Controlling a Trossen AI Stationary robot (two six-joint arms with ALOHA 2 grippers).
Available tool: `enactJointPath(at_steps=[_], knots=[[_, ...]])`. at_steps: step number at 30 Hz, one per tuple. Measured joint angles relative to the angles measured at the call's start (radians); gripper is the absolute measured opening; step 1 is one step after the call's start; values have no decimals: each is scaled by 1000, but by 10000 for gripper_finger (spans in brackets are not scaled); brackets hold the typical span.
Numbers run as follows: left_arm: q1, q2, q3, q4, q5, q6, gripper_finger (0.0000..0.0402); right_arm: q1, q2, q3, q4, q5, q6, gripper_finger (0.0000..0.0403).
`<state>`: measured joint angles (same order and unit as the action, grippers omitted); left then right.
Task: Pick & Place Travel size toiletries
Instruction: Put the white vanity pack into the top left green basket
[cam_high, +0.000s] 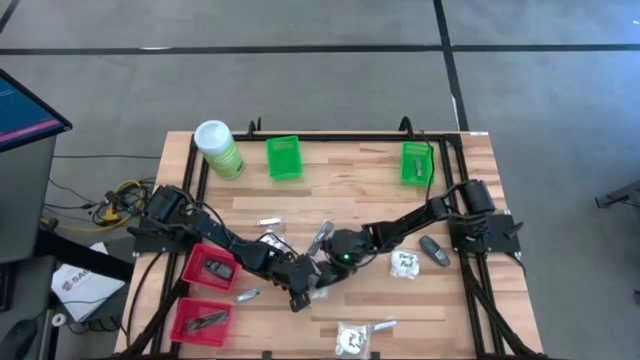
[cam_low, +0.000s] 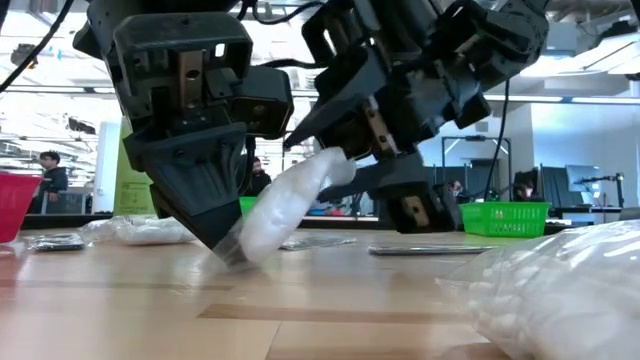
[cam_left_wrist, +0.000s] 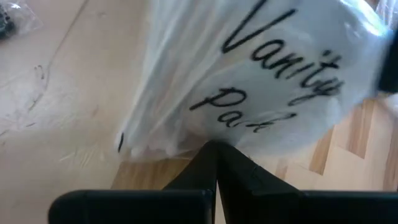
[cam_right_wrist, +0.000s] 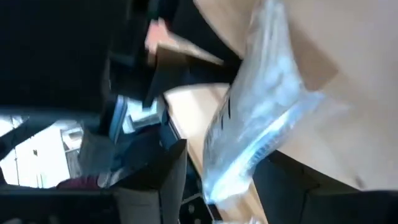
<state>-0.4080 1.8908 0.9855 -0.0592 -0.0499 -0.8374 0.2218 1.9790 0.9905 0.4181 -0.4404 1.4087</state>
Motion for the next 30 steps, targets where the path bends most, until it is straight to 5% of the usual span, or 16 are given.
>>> enactJointPath(at_steps=[11, 23, 30], knots=[[0, -1, 0, -1, 2, 11, 1, 13, -9, 1, -18, 46, 21, 137], [0, -1, 0, -3, -2, 3, 1, 10, -10, 1, -36, 44, 27, 14], [-17, -55, 0, -34, -16, -18, 15, -31, -109, 0, -161, 43, -91, 4]])
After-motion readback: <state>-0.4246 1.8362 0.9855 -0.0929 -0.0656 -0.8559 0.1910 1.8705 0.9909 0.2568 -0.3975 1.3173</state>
